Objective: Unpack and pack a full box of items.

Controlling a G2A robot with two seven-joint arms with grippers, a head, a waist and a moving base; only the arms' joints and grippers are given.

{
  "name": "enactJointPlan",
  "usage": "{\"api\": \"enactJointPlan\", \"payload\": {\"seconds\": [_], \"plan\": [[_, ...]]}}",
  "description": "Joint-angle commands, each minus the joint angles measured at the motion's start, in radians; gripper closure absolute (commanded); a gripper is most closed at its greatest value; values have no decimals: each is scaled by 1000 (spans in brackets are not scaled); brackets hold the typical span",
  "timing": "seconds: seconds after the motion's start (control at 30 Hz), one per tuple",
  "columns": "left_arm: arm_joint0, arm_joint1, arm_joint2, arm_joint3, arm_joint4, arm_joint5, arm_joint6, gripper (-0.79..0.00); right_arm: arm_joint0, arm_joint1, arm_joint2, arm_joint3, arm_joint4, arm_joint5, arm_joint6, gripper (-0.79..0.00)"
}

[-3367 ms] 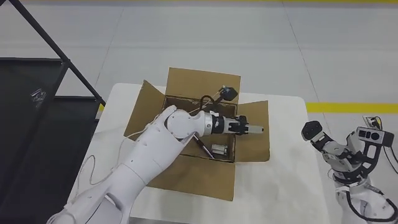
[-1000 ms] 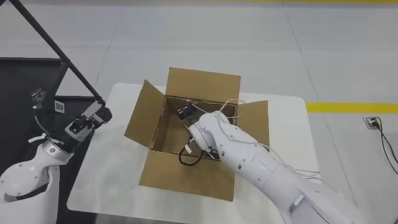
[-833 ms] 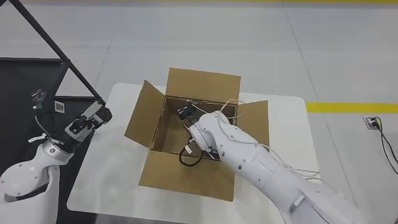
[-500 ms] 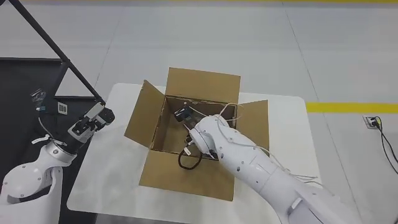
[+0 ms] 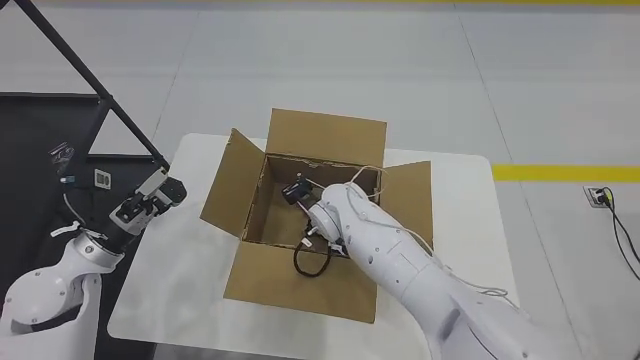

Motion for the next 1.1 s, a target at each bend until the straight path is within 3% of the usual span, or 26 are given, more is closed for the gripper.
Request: {"api": "enactJointPlan", "payload": {"seconds": [0.0,0.47,1.07], "plan": [[-3,1,8,-3,4,2,8,-785,2,-13,1,29,5,-9,-19,-348],[22,12,27,-54,4,-12,-11,-785,21,-85,7,177,8,-32,-66,-360],[68,27,25,-92,-27,-39,-48,-785,19,-125,35,280,17,-63,-124,-326]]}}
